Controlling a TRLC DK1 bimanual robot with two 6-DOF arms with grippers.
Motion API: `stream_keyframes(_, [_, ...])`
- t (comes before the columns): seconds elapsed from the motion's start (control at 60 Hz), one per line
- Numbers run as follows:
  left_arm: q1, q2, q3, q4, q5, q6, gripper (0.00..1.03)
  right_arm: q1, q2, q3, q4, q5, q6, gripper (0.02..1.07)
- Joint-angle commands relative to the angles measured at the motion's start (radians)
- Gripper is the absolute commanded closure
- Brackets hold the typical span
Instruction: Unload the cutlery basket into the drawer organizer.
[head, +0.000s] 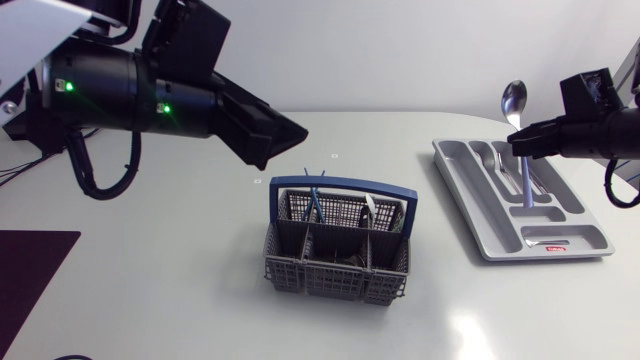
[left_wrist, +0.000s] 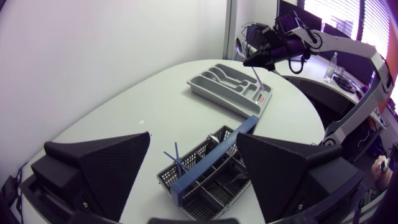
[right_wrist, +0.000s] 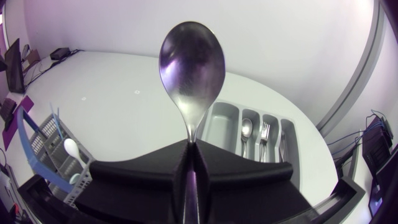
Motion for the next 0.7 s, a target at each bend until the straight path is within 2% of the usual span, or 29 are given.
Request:
stream_keyframes(0.0, [0.023, -0.015, -0.041, 0.019, -0.006, 0.038, 0.06, -0.039, 0.094, -0.003, 0.038, -0.011, -0.027, 0.98])
stream_keyframes(0.267, [0.054, -0.052, -0.135, 0.049, -0.007, 0.082, 0.06, -0.143, 0.407, 0.195, 0.073, -0.029, -0.047, 0.98])
stream_keyframes(0.683, [0.083, -0.098, -0.245, 0.101, -0.009, 0.116, 0.06, -0.134, 0.740, 0.489, 0.111, -0.005, 0.033, 0.98])
